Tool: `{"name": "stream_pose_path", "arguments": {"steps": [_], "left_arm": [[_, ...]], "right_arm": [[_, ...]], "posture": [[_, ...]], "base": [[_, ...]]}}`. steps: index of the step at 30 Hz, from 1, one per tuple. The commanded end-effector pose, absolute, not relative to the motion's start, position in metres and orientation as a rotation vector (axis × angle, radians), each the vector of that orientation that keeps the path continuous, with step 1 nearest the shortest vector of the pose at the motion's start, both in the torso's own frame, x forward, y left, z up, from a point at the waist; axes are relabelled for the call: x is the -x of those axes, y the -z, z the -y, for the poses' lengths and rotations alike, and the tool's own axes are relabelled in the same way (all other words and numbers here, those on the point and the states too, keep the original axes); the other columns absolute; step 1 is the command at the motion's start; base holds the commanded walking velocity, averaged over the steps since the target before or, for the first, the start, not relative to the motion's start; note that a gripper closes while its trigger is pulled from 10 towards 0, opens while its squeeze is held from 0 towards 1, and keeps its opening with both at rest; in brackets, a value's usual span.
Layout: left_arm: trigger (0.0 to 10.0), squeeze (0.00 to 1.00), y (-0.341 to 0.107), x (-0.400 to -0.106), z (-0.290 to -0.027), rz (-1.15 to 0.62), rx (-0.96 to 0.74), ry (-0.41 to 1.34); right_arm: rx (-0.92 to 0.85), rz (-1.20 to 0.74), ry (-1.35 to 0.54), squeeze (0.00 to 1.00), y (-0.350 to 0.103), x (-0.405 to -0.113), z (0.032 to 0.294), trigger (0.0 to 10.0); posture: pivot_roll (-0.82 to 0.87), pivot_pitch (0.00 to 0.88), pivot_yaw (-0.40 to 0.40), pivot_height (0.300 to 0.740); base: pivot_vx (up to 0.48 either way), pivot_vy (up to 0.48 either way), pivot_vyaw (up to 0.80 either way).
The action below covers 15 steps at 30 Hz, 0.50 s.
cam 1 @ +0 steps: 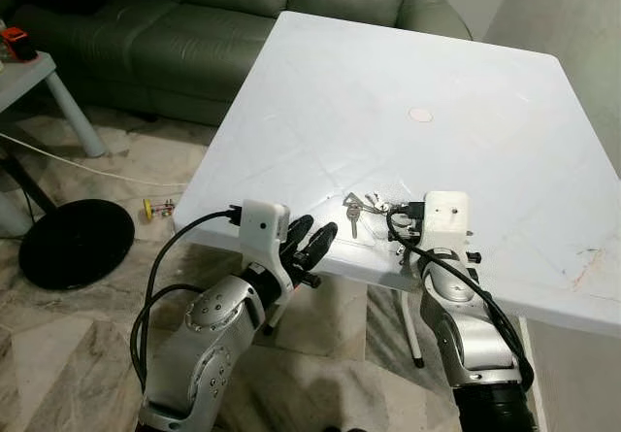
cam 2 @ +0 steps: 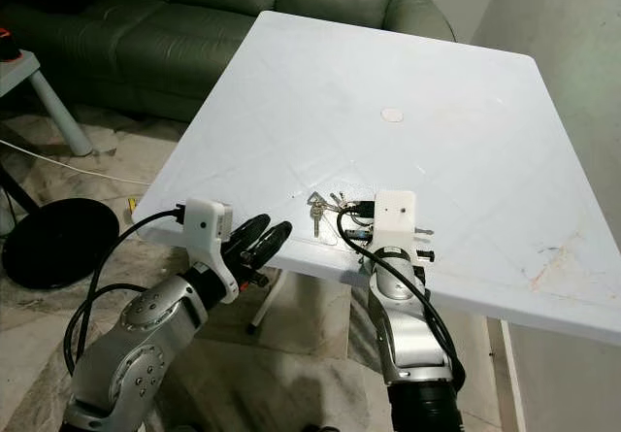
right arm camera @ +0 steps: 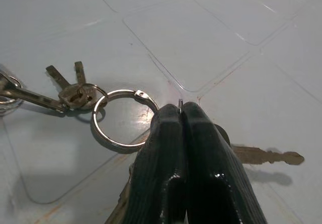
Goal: Hang keys on a hook
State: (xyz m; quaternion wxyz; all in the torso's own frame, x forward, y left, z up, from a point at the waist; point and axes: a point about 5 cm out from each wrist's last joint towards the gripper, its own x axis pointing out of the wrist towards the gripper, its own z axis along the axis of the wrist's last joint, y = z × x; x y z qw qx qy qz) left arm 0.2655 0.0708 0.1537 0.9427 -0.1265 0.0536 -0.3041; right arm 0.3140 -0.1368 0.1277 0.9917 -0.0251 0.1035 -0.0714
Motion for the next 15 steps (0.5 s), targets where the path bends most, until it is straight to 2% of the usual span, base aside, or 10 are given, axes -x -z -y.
{"name": "stream_pose_path", "arguments": {"steps": [1, 5, 15], "left_arm": [[10.0, 0.0, -0.157, -0.267, -0.071, -0.094, 0.279, 0.599], [10.0, 0.0, -0.162, -0.277, -0.079, -0.053, 0.295, 0.527], [10.0, 0.0, -0.174, -0.3, -0.095, 0.023, 0.308, 0.425]], "right_arm": [[0.024, -0.175, 0.166, 0.0, -0.133, -0.316, 0.144, 0.0], [-0.027, -0.119, 0.118, 0.0, -0.142, -0.316, 0.144, 0.0], [-0.002, 0.008, 0.107, 0.0, -0.158, -0.318, 0.142, 0.0]], "posture": [[0.19, 0.164, -0.108, 0.74], [0.19, 0.152, -0.105, 0.74], [0.18, 0.092, -0.091, 0.74]], "base": [[0.0, 0.0, 0.0], [0.0, 0.0, 0.0], [0.0, 0.0, 0.0]]}}
